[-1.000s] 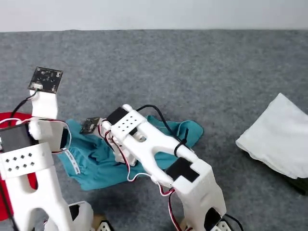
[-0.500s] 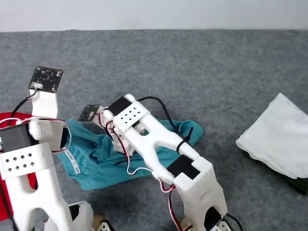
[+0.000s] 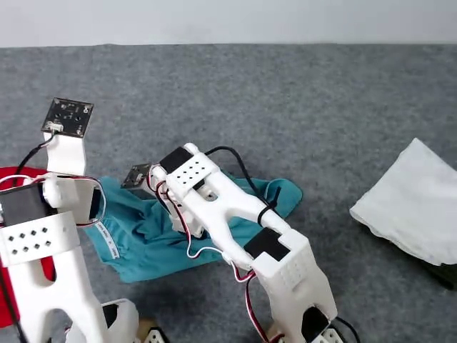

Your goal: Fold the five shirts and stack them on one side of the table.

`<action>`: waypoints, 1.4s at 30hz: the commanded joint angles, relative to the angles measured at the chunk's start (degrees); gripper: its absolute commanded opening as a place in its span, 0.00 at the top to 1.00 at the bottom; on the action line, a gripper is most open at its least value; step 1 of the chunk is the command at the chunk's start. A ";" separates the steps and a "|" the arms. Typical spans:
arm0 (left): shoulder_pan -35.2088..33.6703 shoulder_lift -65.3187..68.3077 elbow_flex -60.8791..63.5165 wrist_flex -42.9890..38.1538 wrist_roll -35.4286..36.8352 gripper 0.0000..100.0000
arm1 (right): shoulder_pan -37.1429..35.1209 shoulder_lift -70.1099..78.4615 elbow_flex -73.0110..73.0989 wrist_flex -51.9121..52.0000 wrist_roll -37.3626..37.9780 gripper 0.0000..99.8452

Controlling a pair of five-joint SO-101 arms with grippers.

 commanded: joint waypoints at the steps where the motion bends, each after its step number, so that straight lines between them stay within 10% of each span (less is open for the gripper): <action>1: 0.35 0.18 -0.13 -1.14 0.44 0.99 | 0.92 -0.22 -2.55 0.22 0.35 0.83; 18: 0.35 0.18 -0.13 -1.14 0.44 0.99 | 0.92 5.23 -3.60 -1.10 1.05 0.99; 42: 0.35 0.18 -0.04 -1.14 0.44 0.99 | 7.25 -1.71 -19.08 10.15 2.46 0.94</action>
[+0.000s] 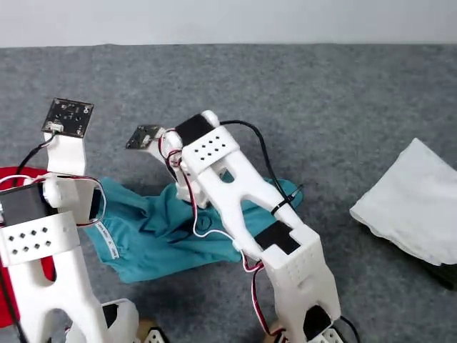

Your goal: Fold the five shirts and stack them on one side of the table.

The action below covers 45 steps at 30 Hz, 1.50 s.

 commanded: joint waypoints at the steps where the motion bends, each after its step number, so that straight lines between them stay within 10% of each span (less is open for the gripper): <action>1: 0.35 0.18 -0.22 -1.14 0.44 0.99 | 1.10 0.48 -2.64 1.27 0.44 0.95; 39: 0.35 -0.18 -0.22 -0.97 0.44 0.99 | 1.45 4.18 -3.96 1.98 2.02 0.98; 45: 0.35 0.09 -0.22 -1.05 0.44 0.99 | 1.36 4.09 -3.52 2.59 -0.62 0.84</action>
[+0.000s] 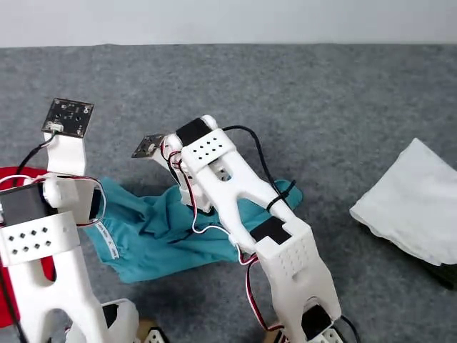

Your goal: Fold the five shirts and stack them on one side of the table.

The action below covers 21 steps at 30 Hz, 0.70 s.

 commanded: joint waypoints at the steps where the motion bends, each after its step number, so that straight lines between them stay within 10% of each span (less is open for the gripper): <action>1: 0.35 0.09 -0.22 -1.05 0.44 0.99 | 0.75 -1.71 -3.43 2.33 -3.08 0.82; 21: 0.35 -0.26 2.51 -2.73 0.18 0.99 | -3.30 -1.45 2.46 2.24 -3.78 0.84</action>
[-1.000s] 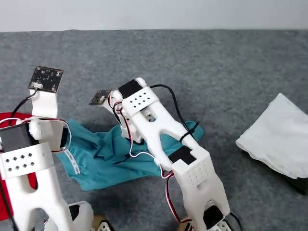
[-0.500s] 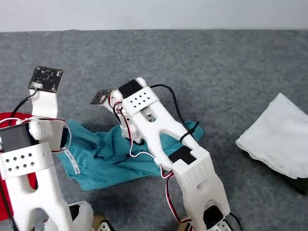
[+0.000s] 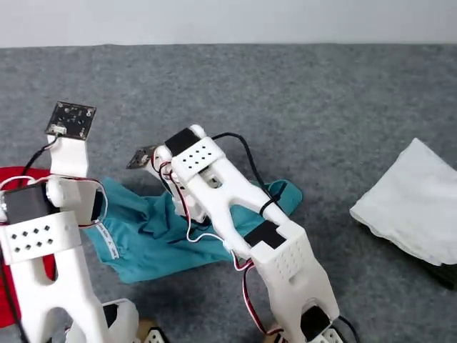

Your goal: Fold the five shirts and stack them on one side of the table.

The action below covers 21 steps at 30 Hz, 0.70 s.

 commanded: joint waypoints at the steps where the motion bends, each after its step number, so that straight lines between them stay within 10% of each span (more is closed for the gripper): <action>1: 0.35 -0.26 -0.13 -1.49 0.18 0.99 | -0.22 -1.45 -0.35 2.24 -0.26 0.86; 21: 0.35 -0.26 -0.13 -1.49 0.18 0.99 | 5.93 -14.29 -0.62 2.33 8.09 0.99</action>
